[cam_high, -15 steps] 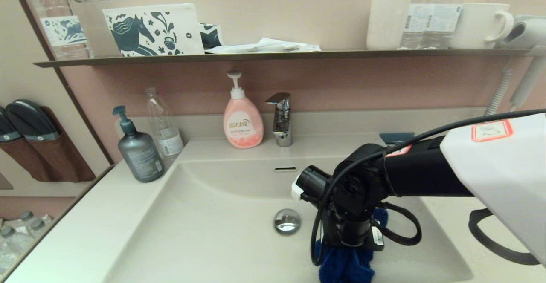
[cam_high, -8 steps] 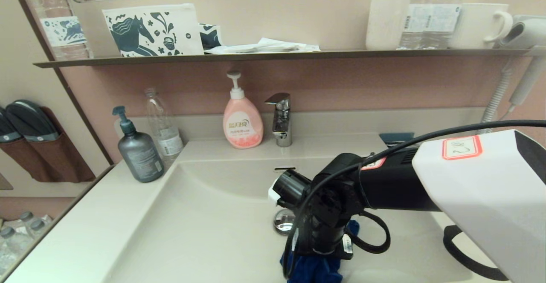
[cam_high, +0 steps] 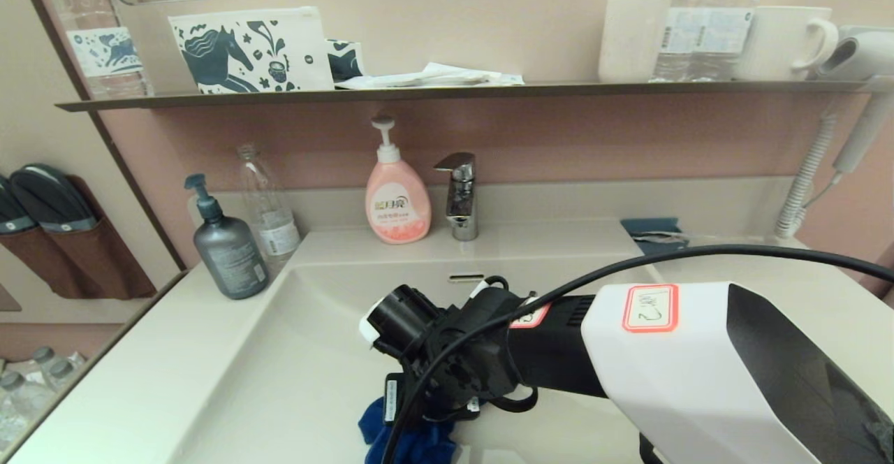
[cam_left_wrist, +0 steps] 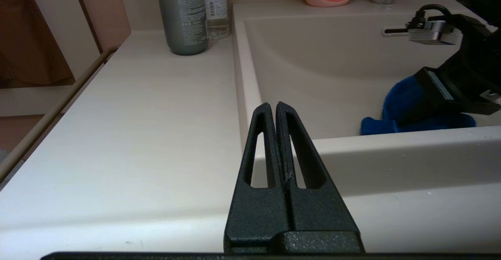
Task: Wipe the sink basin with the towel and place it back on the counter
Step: Wipe the sink
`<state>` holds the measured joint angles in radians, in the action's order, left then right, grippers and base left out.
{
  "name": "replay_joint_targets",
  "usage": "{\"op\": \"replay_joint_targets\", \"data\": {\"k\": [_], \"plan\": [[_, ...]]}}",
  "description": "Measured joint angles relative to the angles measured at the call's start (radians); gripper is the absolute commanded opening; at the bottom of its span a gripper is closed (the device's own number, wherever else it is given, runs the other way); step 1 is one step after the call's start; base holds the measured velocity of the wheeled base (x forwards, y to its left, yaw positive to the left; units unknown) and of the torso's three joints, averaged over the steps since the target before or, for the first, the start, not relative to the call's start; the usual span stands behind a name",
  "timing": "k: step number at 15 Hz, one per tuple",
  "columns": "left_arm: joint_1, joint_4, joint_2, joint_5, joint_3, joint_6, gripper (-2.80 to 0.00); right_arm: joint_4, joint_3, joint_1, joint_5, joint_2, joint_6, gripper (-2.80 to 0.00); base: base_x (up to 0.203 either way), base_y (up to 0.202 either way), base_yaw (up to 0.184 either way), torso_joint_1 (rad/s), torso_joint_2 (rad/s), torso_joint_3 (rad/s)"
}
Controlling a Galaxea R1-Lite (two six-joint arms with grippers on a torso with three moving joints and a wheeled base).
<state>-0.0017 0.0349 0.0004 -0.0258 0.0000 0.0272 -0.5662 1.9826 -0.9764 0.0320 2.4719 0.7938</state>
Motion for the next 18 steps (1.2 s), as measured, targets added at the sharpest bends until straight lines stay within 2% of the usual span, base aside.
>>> {"op": "replay_joint_targets", "data": {"k": [3, 6, 10, 14, 18], "plan": [[0.000, 0.000, 0.000, 0.000, 0.000, 0.000, -2.80, 0.138, 0.001, -0.014, -0.058, 0.019, -0.056, -2.80, 0.000, 0.000, 0.000, 0.000, 0.00, 0.000], [0.000, 0.000, 0.000, 0.000, 0.000, 0.000, -2.80, 0.294, 0.001, -0.016, -0.068, 0.031, -0.093, -2.80, 0.000, 0.000, 0.000, 0.000, 0.00, 0.000], [0.000, 0.000, 0.000, 0.000, 0.000, 0.000, -2.80, 0.502, 0.002, 0.003, -0.064, 0.058, -0.197, -2.80, 0.000, 0.000, 0.000, 0.000, 0.00, 0.000], [0.000, 0.000, 0.000, 0.000, 0.000, 0.000, -2.80, 0.589, 0.003, 0.037, 0.025, 0.096, -0.340, -2.80, 0.000, 0.000, 0.000, 0.000, 0.00, 0.000], [0.000, 0.000, 0.000, 0.000, 0.000, 0.000, -2.80, 0.617, 0.003, 0.080, 0.137, 0.110, -0.396, -2.80, 0.000, 0.000, 0.000, 0.000, 0.00, 0.000]]}}
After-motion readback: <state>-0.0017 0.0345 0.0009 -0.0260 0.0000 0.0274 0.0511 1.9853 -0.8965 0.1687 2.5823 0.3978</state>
